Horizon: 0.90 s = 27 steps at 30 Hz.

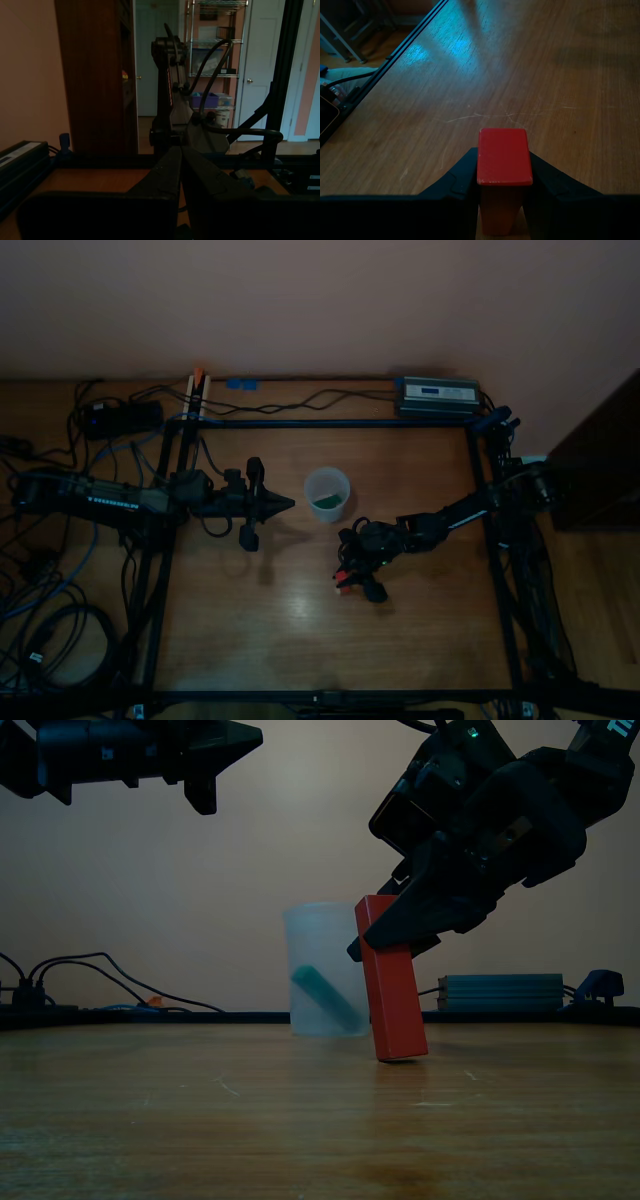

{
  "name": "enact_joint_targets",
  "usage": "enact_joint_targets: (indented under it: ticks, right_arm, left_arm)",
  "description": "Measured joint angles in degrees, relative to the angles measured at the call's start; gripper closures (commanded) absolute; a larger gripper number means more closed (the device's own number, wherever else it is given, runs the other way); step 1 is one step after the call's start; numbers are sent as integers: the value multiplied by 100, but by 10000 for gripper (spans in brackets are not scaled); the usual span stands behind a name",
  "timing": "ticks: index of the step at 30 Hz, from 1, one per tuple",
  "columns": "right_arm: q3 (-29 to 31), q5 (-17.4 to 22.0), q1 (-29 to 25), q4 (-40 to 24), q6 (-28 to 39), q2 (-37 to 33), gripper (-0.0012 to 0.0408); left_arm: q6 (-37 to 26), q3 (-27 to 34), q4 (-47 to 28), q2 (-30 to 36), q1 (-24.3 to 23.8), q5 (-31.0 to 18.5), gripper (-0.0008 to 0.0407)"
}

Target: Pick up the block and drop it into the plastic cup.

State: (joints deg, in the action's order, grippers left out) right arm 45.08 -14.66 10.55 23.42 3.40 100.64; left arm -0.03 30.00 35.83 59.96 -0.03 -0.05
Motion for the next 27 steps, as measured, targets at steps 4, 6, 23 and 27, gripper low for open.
enact_joint_targets:
  ticks: [4, 6, 23, 27]
  right_arm:
    - [-2, 2, 2, 0, -24, -81, 397]
    - [-2, 2, 0, 9, -57, -186, 396]
    - [-922, 330, -229, -205, 98, -1554, 396]
    - [-1314, 492, -352, -199, 157, -2142, 396]
  left_arm:
    - [0, 0, 0, 0, 0, 0, 399]
    - [0, 0, 0, 0, 0, 0, 399]
    - [0, 0, -2, 0, 2, 0, 399]
    - [0, 0, 0, 0, 2, 0, 399]
